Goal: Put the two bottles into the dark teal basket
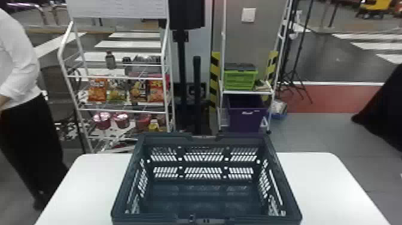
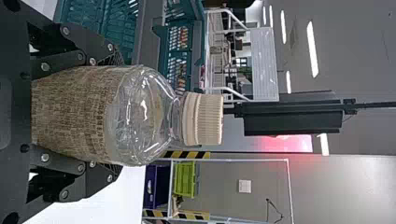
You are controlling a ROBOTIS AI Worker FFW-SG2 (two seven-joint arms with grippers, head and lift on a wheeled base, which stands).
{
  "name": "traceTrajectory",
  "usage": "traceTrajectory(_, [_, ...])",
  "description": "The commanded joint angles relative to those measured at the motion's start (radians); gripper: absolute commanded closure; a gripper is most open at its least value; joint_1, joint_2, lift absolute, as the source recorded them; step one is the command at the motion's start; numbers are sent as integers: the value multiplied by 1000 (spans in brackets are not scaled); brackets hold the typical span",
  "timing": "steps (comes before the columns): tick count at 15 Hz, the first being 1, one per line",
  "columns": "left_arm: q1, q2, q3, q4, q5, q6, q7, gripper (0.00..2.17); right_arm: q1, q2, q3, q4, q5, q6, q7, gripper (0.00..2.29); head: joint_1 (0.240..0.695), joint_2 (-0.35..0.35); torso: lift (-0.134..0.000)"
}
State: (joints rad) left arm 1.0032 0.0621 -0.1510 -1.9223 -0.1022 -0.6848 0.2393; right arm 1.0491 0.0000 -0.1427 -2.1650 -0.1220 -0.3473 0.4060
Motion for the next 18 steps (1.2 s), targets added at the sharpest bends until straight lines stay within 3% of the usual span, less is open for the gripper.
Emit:
traceTrajectory(1, [0,1,-1,-3,1,0,0,2145,0,1,0,1,-1,-6,-1,2047,499,0,0])
traceTrajectory(5, [-3,4,-2,5,-1,0,5,2148,-14,1,5,-38,-2,9,-1,2047,499,0,0])
traceTrajectory(9, [-3,16,-19,8,4,0,18,2148,-72,1,25,-131,1,141,-10,2047,499,0,0])
traceTrajectory(14, [-17,54,-29,32,9,-15,32,2145,-179,1,80,-242,19,347,-85,2047,499,0,0])
traceTrajectory(18, [-18,79,-30,37,35,-25,31,2145,-314,1,163,-320,97,614,-136,2047,499,0,0])
